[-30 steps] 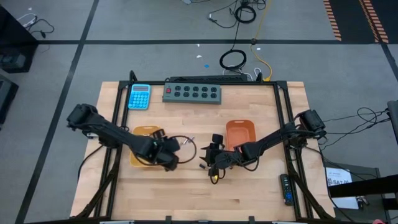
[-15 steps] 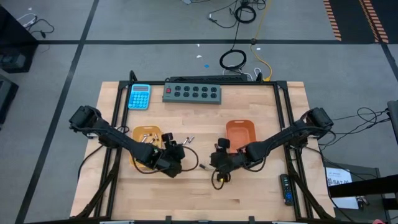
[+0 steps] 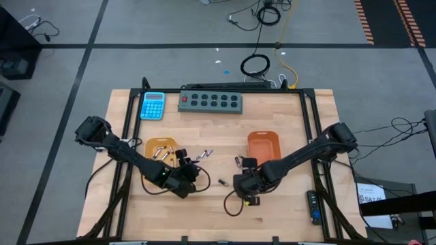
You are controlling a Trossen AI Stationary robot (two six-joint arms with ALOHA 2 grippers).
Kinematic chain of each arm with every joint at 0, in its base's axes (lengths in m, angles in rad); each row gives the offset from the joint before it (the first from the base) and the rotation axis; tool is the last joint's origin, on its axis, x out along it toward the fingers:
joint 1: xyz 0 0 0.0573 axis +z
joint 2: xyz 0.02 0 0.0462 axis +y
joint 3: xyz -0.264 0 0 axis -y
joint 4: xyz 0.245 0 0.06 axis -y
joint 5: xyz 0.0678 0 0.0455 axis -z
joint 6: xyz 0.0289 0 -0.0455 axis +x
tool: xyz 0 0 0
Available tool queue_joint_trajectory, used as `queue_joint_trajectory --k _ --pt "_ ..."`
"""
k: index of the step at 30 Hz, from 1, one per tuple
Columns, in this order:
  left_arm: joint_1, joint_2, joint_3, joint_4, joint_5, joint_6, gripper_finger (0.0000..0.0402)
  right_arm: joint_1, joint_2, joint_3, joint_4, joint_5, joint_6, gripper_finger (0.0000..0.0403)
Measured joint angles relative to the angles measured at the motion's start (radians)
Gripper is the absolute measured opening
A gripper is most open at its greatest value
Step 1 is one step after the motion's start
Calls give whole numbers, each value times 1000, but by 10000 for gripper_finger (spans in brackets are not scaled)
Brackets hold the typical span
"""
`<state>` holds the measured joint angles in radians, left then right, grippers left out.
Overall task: Sort batteries
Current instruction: Put the silver battery into the yellow bin
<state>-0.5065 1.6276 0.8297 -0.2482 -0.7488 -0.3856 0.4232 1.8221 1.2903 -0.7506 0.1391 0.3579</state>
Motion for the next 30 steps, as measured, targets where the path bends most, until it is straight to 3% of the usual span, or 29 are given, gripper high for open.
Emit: queue_joint_trajectory --k 4,9,12,18,30 --pt "-1 0 -3 13 1 0 164 -6 53 3 -23 -115 -77 183" --pt "11 0 -3 11 7 8 163 -7 150 110 -243 -138 -205 218" --pt "27 0 -3 11 9 8 163 -6 203 196 -346 -95 -300 232" --pt "48 0 -3 8 31 7 163 12 271 257 -375 38 -536 240" --pt "47 0 -3 7 65 -51 163 11 325 257 -395 69 -744 240"
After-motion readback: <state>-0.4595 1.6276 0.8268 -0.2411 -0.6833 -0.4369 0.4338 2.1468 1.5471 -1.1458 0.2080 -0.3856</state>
